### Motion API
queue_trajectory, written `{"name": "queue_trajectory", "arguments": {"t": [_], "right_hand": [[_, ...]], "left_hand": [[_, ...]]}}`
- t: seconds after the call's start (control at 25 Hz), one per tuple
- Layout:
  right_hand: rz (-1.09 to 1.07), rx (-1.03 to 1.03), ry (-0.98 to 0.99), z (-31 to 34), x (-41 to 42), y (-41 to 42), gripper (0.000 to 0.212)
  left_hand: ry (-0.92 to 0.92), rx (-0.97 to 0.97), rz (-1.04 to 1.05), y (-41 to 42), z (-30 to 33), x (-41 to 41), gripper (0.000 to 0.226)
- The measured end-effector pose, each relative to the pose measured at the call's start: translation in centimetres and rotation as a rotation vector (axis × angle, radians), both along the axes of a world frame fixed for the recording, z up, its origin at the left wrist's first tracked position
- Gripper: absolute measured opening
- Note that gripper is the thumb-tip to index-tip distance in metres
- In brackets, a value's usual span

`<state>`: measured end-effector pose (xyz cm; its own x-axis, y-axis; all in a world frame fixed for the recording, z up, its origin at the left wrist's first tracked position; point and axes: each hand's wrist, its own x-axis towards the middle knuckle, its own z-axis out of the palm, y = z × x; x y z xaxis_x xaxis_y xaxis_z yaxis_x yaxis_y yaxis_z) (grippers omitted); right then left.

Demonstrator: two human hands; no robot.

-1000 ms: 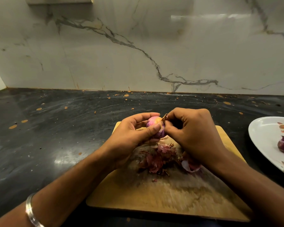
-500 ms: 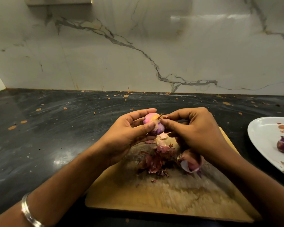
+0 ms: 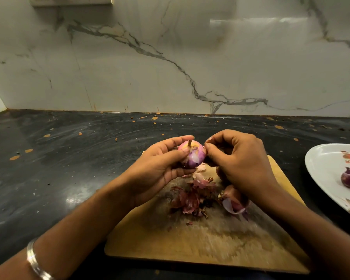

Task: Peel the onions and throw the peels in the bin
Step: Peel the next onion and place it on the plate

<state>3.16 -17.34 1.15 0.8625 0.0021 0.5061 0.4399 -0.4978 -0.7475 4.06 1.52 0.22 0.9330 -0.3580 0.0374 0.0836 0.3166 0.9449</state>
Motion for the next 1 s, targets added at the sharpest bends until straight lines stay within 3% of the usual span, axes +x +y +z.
{"name": "queue_trajectory", "arguments": {"t": [0.32,0.56,0.76,1.0], "right_hand": [[0.14,0.094,0.119,0.39,-0.21,0.14,0.015],[0.184,0.295,0.289,0.67,0.1,-0.27,0.011],[0.119,0.164,0.124,0.79,-0.05,-0.4,0.009],[0.066,0.057,0.037,0.4,-0.09,-0.24,0.016]], "left_hand": [[-0.019,0.035,0.013,0.16,0.06,-0.01,0.054],[-0.025,0.01,0.029,0.15,-0.08,0.18,0.053],[0.038,-0.08,-0.019,0.19,-0.05,0.37,0.054],[-0.007,-0.038,-0.024,0.25,-0.42,0.55,0.049]]}}
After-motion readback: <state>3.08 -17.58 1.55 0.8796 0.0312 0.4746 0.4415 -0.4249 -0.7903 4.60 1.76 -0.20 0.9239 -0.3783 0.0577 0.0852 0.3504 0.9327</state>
